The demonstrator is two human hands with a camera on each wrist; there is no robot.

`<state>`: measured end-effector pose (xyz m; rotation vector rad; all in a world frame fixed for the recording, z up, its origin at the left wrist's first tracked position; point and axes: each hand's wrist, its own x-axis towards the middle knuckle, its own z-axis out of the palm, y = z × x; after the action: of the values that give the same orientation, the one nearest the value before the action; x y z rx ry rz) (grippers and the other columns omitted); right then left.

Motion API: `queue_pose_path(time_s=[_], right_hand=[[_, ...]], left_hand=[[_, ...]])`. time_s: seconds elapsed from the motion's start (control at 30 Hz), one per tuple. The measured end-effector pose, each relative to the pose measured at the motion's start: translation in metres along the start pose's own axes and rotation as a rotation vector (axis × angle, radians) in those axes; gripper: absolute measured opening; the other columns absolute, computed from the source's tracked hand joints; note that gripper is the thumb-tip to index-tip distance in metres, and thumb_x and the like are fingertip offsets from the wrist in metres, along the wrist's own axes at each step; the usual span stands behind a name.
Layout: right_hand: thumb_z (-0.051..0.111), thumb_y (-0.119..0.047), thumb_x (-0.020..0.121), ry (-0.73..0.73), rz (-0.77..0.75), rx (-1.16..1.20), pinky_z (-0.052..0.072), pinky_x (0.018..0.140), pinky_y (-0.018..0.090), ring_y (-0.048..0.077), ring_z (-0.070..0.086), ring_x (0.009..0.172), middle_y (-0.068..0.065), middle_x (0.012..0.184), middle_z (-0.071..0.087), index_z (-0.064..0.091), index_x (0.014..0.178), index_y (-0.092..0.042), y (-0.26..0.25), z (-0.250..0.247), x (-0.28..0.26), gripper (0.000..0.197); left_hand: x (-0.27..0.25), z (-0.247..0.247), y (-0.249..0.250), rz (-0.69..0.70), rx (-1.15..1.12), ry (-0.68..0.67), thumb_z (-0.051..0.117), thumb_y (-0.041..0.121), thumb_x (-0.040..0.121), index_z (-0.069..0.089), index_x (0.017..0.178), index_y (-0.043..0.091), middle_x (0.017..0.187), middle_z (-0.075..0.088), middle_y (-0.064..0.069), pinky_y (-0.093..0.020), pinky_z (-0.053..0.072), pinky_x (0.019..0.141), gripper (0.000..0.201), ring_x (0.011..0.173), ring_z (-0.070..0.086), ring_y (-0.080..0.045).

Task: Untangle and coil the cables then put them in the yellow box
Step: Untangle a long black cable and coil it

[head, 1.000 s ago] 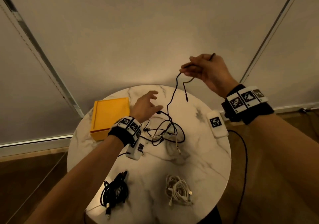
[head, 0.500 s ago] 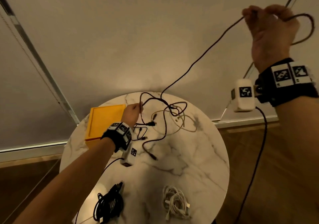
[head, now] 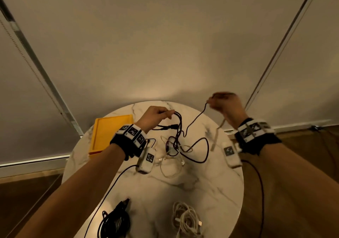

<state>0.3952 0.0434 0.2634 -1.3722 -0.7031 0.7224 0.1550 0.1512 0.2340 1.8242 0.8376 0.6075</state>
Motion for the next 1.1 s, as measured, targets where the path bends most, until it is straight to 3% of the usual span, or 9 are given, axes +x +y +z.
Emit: queue_pose_path(time_s=[0.2, 0.3, 0.43, 0.57, 0.7, 0.87, 0.97, 1.03, 1.1], right_hand=[[0.069, -0.011, 0.086, -0.243, 0.328, -0.600, 0.056, 0.073, 0.038, 0.023, 0.063, 0.070, 0.017, 0.084, 0.064, 0.064, 0.091, 0.003, 0.049, 0.013, -0.012, 0.015], [0.068, -0.018, 0.087, -0.478, 0.251, -0.993, 0.059, 0.068, 0.033, 0.020, 0.071, 0.069, 0.016, 0.084, 0.073, 0.070, 0.091, 0.003, 0.032, 0.024, -0.020, 0.022], [0.069, -0.011, 0.085, -0.636, -0.139, -0.901, 0.051, 0.086, 0.025, 0.011, 0.067, 0.097, -0.002, 0.108, 0.071, 0.068, 0.115, -0.018, 0.000, 0.045, -0.028, 0.031], [0.071, -0.017, 0.086, -0.711, -0.163, -0.940, 0.045, 0.062, 0.014, 0.003, 0.065, 0.067, -0.004, 0.079, 0.074, 0.076, 0.094, -0.018, -0.014, 0.050, -0.026, 0.010], [0.074, -0.013, 0.083, -0.732, -0.174, -0.874, 0.045, 0.052, 0.020, 0.010, 0.064, 0.055, 0.001, 0.062, 0.071, 0.076, 0.082, -0.008, -0.030, 0.044, -0.018, 0.006], [0.068, -0.006, 0.087, -0.585, -0.062, -0.583, 0.056, 0.056, 0.026, 0.022, 0.072, 0.064, 0.019, 0.077, 0.073, 0.071, 0.090, 0.005, -0.039, 0.024, -0.009, 0.011], [0.062, -0.006, 0.091, -0.449, -0.040, -0.462, 0.057, 0.055, 0.031, 0.025, 0.071, 0.062, 0.021, 0.078, 0.072, 0.064, 0.095, 0.010, -0.030, 0.030, -0.010, 0.016], [0.060, -0.006, 0.093, -0.427, -0.069, -0.476, 0.056, 0.050, 0.031, 0.026, 0.069, 0.056, 0.019, 0.075, 0.071, 0.060, 0.095, 0.010, -0.022, 0.040, -0.013, 0.017], [0.059, -0.006, 0.094, -0.453, -0.135, -0.542, 0.052, 0.047, 0.029, 0.026, 0.065, 0.051, 0.016, 0.071, 0.071, 0.060, 0.092, 0.006, -0.017, 0.052, -0.019, 0.012]], left_hand=[[0.008, -0.004, 0.034, 0.118, 0.008, -0.023, 0.063, 0.031, 0.093, 0.062, 0.065, 0.008, 0.052, 0.045, -0.002, -0.022, 0.032, 0.045, 0.035, 0.044, 0.040, -0.011], [0.011, -0.009, 0.051, 0.175, 0.027, -0.035, 0.064, 0.029, 0.092, 0.067, 0.068, 0.006, 0.050, 0.045, 0.004, -0.018, 0.031, 0.048, 0.033, 0.046, 0.036, -0.006], [0.005, -0.015, 0.079, 0.263, 0.022, -0.041, 0.065, 0.016, 0.091, 0.071, 0.077, -0.006, 0.049, 0.058, 0.015, -0.004, 0.033, 0.056, 0.026, 0.049, 0.049, 0.006], [-0.004, -0.031, 0.086, 0.295, 0.037, -0.075, 0.063, 0.007, 0.091, 0.071, 0.086, -0.010, 0.047, 0.059, 0.018, -0.002, 0.035, 0.060, 0.019, 0.051, 0.053, 0.009], [-0.016, -0.063, 0.071, 0.278, 0.100, -0.130, 0.064, 0.013, 0.090, 0.075, 0.086, -0.003, 0.058, 0.066, 0.011, -0.011, 0.039, 0.058, 0.020, 0.055, 0.056, 0.002], [-0.022, -0.101, 0.015, 0.104, 0.425, -0.317, 0.067, 0.058, 0.073, 0.080, 0.079, 0.025, 0.061, 0.067, -0.002, -0.039, 0.041, 0.058, 0.036, 0.057, 0.052, -0.025], [-0.030, -0.085, -0.019, 0.003, 0.538, -0.450, 0.070, 0.058, 0.077, 0.078, 0.090, 0.033, 0.076, 0.073, 0.002, -0.039, 0.052, 0.070, 0.030, 0.070, 0.063, -0.017], [-0.032, -0.058, -0.023, -0.092, 0.419, -0.501, 0.066, 0.045, 0.088, 0.074, 0.104, 0.023, 0.085, 0.072, 0.006, -0.026, 0.052, 0.078, 0.029, 0.076, 0.064, -0.003], [-0.031, -0.027, -0.017, -0.242, 0.066, -0.434, 0.057, 0.050, 0.092, 0.069, 0.113, 0.014, 0.099, 0.074, 0.000, -0.035, 0.054, 0.090, 0.043, 0.093, 0.070, -0.014]])
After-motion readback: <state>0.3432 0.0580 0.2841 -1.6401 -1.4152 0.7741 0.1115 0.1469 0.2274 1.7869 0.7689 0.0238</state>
